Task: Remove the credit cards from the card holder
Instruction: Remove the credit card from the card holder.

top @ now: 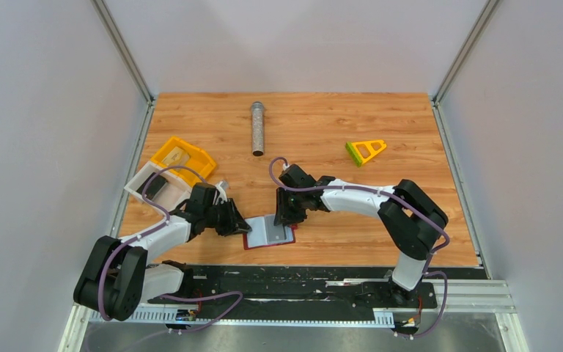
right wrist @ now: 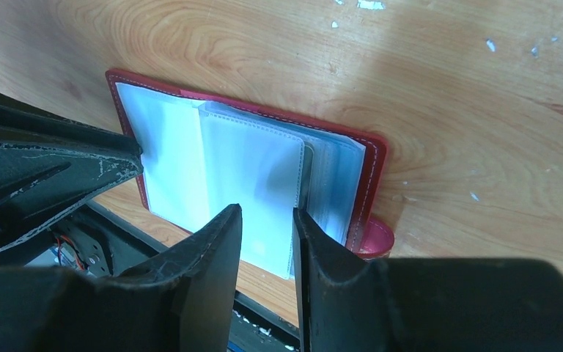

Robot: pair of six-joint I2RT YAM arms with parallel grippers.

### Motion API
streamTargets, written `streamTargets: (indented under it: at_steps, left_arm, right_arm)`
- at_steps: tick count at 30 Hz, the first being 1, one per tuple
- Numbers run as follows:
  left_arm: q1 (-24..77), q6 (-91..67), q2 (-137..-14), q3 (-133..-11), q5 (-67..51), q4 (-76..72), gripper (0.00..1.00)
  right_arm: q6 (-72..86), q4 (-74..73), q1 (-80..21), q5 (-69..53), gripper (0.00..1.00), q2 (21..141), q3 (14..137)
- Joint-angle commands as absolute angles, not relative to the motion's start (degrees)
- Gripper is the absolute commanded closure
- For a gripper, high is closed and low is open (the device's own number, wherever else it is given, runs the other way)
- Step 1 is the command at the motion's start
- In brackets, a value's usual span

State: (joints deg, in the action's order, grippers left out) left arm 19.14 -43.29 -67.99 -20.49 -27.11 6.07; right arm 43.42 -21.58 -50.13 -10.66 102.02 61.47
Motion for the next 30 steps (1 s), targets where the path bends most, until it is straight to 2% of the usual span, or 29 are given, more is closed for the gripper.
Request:
streamTargets:
  at_steps: [1, 10, 18, 30]
  left_arm:
    - [19.34, -42.86, -68.33, -19.72, -26.83, 4.35, 0.71]
    - [19.34, -42.98, -67.86, -19.4, -26.96, 4.38, 0.71]
    - [19.34, -43.24, -68.51, -19.34, -27.25, 3.45, 0.71]
    - [19.32, -43.87, -69.15, -19.31, -28.12, 2.38, 0.71]
  right_arm:
    - [43.41, -19.45, -50.55, -11.72, 0.67, 102.94, 62.18]
    - [43.13, -21.61, -50.47, -8.65, 0.67, 104.33, 62.87]
    - [44.54, -10.91, -49.95, -21.34, 0.67, 103.83, 61.06]
    - [46.5, -4.44, -49.92, -26.1, 0.67, 103.8, 60.76]
